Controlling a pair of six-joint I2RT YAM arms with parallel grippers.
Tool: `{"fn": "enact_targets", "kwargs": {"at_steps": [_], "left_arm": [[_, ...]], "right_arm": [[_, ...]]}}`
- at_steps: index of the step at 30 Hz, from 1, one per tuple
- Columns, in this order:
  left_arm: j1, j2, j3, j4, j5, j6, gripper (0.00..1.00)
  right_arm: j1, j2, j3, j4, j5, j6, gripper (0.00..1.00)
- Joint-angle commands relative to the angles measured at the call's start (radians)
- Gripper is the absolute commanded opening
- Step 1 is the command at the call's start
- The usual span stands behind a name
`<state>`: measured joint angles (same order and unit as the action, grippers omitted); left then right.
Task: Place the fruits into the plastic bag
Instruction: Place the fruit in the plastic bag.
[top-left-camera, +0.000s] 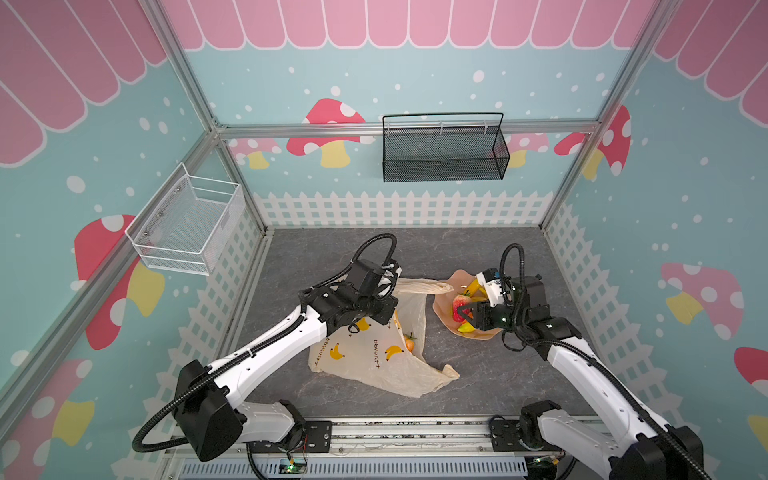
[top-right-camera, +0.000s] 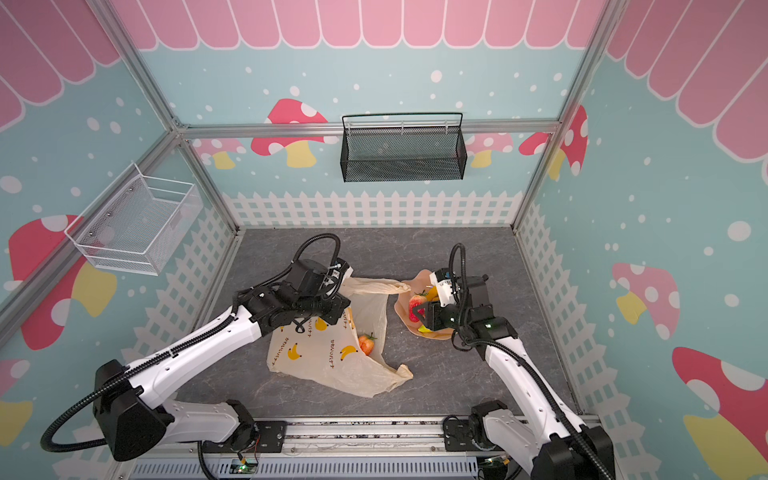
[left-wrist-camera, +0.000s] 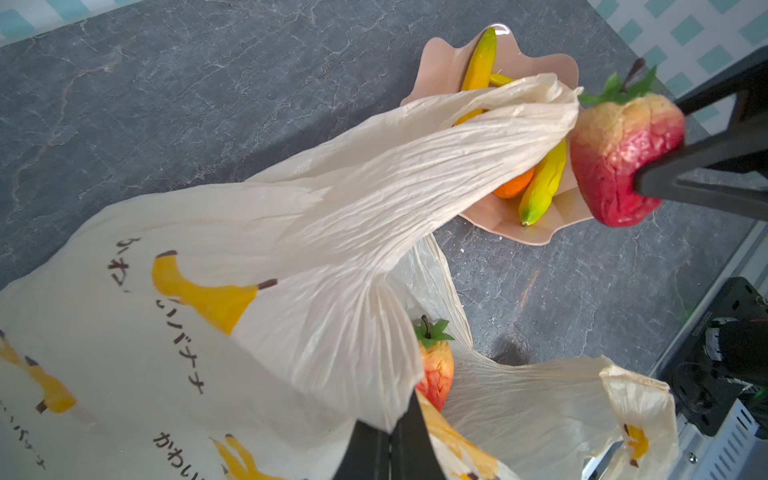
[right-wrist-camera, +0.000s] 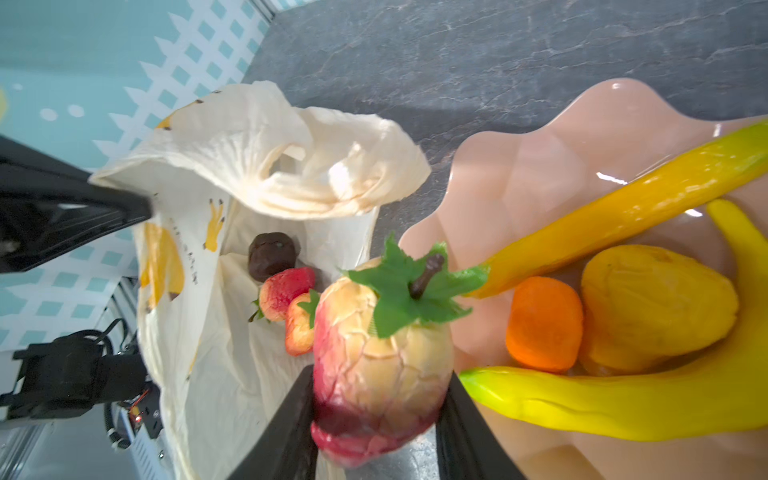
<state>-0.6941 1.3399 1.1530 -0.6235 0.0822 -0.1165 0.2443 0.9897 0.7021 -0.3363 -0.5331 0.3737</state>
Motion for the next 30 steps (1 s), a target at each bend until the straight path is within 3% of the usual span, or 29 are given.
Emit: {"fn": "enact_targets", "kwargs": {"at_steps": [1, 15, 24, 30], "left_arm": [[0.007, 0.013, 0.031, 0.01, 0.02, 0.001, 0.0], [0.006, 0.026, 0.049, 0.007, 0.039, 0.005, 0.0], [0.006, 0.025, 0.05, 0.005, 0.045, 0.004, 0.0], [0.006, 0.025, 0.051, 0.005, 0.052, 0.002, 0.0]], "right_arm": [[0.009, -0.042, -0.062, 0.006, -0.077, -0.006, 0.41], [0.046, -0.021, -0.12, 0.102, -0.116, 0.047, 0.37], [0.281, 0.114, -0.107, 0.256, -0.012, 0.14, 0.37], [0.344, 0.218, -0.075, 0.314, 0.023, 0.148, 0.36]]}}
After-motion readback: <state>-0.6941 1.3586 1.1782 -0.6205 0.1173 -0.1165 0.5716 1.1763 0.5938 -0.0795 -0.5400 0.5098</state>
